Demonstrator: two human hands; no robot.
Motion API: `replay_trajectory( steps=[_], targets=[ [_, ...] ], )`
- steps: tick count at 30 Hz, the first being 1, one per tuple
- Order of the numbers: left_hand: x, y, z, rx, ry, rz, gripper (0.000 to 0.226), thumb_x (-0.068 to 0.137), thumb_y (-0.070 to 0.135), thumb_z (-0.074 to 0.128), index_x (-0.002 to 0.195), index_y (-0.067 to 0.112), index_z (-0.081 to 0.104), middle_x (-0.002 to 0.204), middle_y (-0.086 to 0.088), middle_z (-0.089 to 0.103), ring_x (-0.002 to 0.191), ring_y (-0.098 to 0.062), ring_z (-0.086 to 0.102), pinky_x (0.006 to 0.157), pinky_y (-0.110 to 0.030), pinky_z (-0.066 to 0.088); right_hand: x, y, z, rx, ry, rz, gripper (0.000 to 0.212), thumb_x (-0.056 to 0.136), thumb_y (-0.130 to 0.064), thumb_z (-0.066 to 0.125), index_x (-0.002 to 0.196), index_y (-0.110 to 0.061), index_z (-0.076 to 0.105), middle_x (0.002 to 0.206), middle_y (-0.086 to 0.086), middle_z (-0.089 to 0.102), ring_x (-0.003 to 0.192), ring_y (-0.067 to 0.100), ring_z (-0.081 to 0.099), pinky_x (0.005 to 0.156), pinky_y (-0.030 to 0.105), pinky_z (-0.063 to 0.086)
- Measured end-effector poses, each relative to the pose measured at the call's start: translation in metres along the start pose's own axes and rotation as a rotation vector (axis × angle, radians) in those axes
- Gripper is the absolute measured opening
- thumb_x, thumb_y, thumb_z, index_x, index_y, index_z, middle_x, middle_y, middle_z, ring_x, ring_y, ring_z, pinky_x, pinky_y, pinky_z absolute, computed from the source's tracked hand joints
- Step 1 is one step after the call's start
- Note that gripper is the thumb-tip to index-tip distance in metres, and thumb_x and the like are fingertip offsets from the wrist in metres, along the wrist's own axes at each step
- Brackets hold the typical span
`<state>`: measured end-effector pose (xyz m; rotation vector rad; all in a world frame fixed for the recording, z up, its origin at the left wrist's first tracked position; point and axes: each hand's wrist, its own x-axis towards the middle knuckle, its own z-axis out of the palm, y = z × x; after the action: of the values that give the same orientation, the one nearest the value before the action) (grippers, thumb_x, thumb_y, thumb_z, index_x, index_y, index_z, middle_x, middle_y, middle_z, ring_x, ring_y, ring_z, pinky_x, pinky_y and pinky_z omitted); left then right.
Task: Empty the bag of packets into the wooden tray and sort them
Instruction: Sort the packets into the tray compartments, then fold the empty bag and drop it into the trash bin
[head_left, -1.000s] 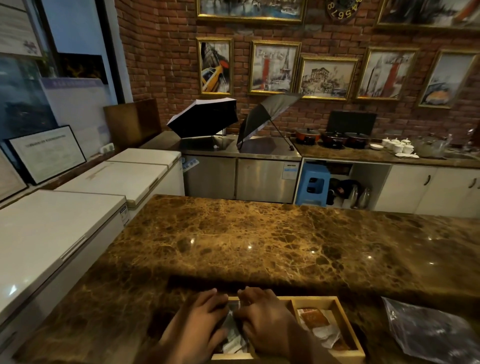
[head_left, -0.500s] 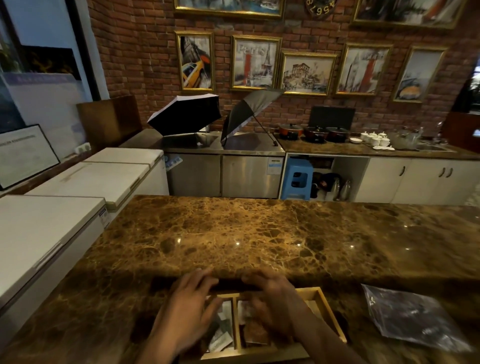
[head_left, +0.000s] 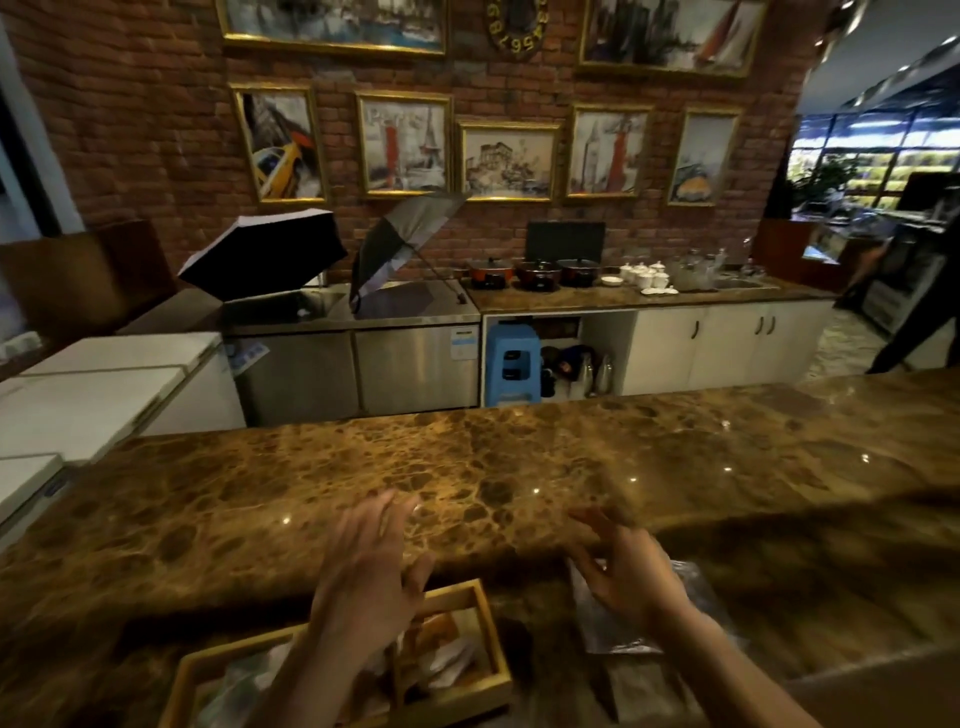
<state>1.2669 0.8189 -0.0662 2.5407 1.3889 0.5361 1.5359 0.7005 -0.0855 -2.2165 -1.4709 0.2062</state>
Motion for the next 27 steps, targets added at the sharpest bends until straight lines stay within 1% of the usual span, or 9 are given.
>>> replay_trajectory(
  steps=[2,6,8,11,13,17,21,24,27],
  targets=[
    [0.006,0.029,0.012,-0.007,-0.007,0.024,0.069,0.096,0.057,0.045,0.155,0.037,0.016,0.166,0.006,0.014,0.153,-0.019,0.009,0.123,-0.038,0.004,-0.003,0.031,-0.014,-0.047,-0.001,0.044,0.051,0.092,-0.045,0.062,0.141,-0.035,0.053,0.145,-0.001,0.054,0.121,0.026,0.064,0.096,0.04,0.054],
    [0.011,0.083,0.036,-0.027,-0.025,0.092,0.072,0.094,0.059,0.047,0.155,0.035,0.019,0.164,0.007,0.017,0.151,-0.018,0.014,0.123,-0.038,0.015,-0.014,0.079,-0.035,-0.086,0.009,0.133,0.062,0.094,-0.047,0.06,0.152,-0.034,0.04,0.159,0.001,0.037,0.143,0.026,0.04,0.114,0.04,0.041],
    [0.015,0.107,0.05,-0.018,-0.066,0.105,0.074,0.093,0.062,0.045,0.156,0.036,0.017,0.165,0.007,0.015,0.152,-0.017,0.013,0.124,-0.039,0.017,-0.022,0.102,-0.042,-0.101,0.002,0.143,0.066,0.093,-0.049,0.06,0.154,-0.034,0.036,0.16,0.0,0.035,0.143,0.024,0.038,0.114,0.039,0.039],
    [0.015,0.136,0.07,-0.014,-0.158,0.128,0.077,0.092,0.062,0.046,0.156,0.036,0.012,0.167,0.006,0.008,0.153,-0.02,0.009,0.125,-0.041,0.016,-0.03,0.133,-0.045,-0.086,-0.019,0.139,0.07,0.089,-0.056,0.061,0.152,-0.037,0.035,0.151,-0.001,0.041,0.128,0.025,0.049,0.103,0.039,0.047],
    [0.013,0.153,0.082,-0.007,-0.219,0.146,0.079,0.091,0.061,0.048,0.156,0.036,0.012,0.167,0.004,0.006,0.154,-0.022,0.008,0.124,-0.039,0.017,-0.034,0.151,-0.046,-0.102,-0.046,0.142,0.071,0.088,-0.056,0.06,0.151,-0.034,0.036,0.149,0.0,0.042,0.123,0.023,0.051,0.1,0.036,0.048],
    [0.008,0.17,0.105,-0.005,-0.334,0.148,0.09,0.084,0.068,0.054,0.156,0.038,0.009,0.167,0.005,0.004,0.153,-0.022,0.012,0.122,-0.037,0.023,-0.041,0.174,-0.046,-0.077,-0.14,0.111,0.082,0.086,-0.062,0.061,0.156,-0.032,0.031,0.158,-0.002,0.031,0.14,0.02,0.038,0.113,0.033,0.04],
    [0.003,0.178,0.125,0.017,-0.431,0.106,0.101,0.077,0.071,0.058,0.156,0.041,0.003,0.168,0.005,-0.002,0.153,-0.022,0.008,0.124,-0.04,0.017,-0.051,0.186,-0.04,-0.041,-0.224,0.058,0.09,0.077,-0.07,0.065,0.154,-0.039,0.032,0.162,-0.003,0.024,0.143,0.02,0.035,0.114,0.036,0.04],
    [0.001,0.181,0.133,0.031,-0.479,0.079,0.107,0.076,0.067,0.066,0.156,0.042,0.0,0.168,0.004,-0.006,0.154,-0.022,0.003,0.125,-0.043,0.014,-0.055,0.189,-0.035,-0.05,-0.287,0.036,0.089,0.077,-0.061,0.072,0.153,-0.041,0.032,0.163,-0.005,0.023,0.14,0.018,0.038,0.113,0.033,0.041],
    [-0.001,0.182,0.138,-0.003,-0.457,0.051,0.105,0.078,0.057,0.072,0.155,0.044,0.002,0.168,0.006,-0.002,0.154,-0.019,0.008,0.124,-0.041,0.013,-0.055,0.188,-0.032,-0.088,-0.34,0.064,0.084,0.083,-0.048,0.073,0.155,-0.04,0.031,0.167,-0.001,0.017,0.146,0.022,0.034,0.118,0.033,0.035]
  ],
)
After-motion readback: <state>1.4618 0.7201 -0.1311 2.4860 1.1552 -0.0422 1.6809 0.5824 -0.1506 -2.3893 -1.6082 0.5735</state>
